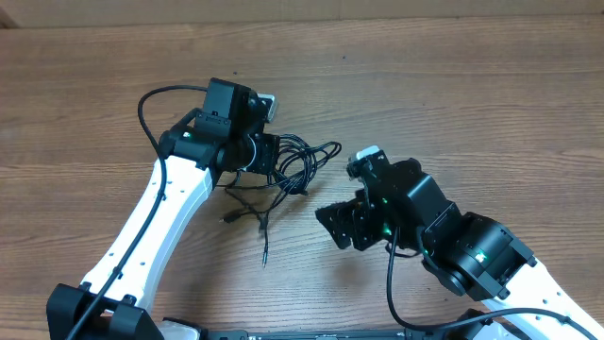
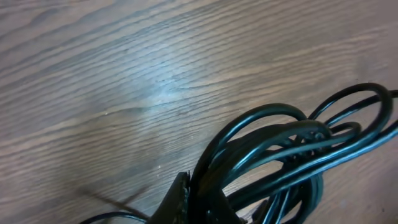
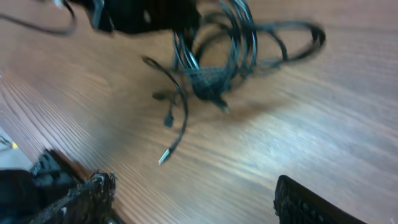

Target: Untangle cables

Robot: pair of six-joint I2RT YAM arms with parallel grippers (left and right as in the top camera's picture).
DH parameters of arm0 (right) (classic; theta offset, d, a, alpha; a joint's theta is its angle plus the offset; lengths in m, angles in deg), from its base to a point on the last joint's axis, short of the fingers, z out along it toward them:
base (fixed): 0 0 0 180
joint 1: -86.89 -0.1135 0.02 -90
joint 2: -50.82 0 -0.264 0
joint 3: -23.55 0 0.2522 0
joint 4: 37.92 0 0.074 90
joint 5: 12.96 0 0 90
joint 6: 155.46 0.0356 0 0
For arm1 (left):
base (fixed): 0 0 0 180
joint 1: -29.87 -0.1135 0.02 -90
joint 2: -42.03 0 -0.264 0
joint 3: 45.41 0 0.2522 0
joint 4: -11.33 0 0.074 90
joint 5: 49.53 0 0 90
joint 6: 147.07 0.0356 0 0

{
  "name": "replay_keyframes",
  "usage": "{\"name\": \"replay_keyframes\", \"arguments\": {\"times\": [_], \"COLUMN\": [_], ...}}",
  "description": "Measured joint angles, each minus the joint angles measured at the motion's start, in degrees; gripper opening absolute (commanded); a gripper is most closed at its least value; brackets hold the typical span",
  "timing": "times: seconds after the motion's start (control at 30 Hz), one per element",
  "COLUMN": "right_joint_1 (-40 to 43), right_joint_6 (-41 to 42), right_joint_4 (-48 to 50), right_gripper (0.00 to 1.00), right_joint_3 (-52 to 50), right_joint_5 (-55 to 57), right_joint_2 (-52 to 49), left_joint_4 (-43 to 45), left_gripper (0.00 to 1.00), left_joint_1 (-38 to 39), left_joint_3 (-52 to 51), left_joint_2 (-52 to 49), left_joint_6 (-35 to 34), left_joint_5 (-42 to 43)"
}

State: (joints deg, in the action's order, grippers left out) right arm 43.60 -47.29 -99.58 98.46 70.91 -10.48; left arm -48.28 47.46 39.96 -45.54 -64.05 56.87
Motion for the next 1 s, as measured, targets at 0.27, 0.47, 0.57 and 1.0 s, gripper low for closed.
{"name": "replay_keyframes", "arguments": {"times": [0.27,0.47,0.57,1.0], "right_joint_1": [0.0,0.0,0.0,0.15], "right_joint_6": [2.23,14.12,27.02,50.8], "right_joint_4": [8.83,11.69,11.78,16.09], "right_gripper": [0.7,0.7,0.7,0.71], "right_joint_3": [0.0,0.02,0.02,0.02], "right_joint_5": [0.17,0.15,0.22,10.14], "right_joint_2": [-0.02,-3.45,-7.82,-15.26], "left_joint_4": [0.04,0.17,0.24,0.0], "left_gripper": [0.04,0.04,0.04,0.04], "left_joint_1": [0.0,0.0,0.0,0.0], "left_joint_3": [0.0,0.0,0.0,0.0], "left_joint_2": [0.0,0.0,0.0,0.0], "left_joint_6": [4.35,6.16,6.56,7.21], "left_joint_5": [3.74,6.43,6.99,7.3]}}
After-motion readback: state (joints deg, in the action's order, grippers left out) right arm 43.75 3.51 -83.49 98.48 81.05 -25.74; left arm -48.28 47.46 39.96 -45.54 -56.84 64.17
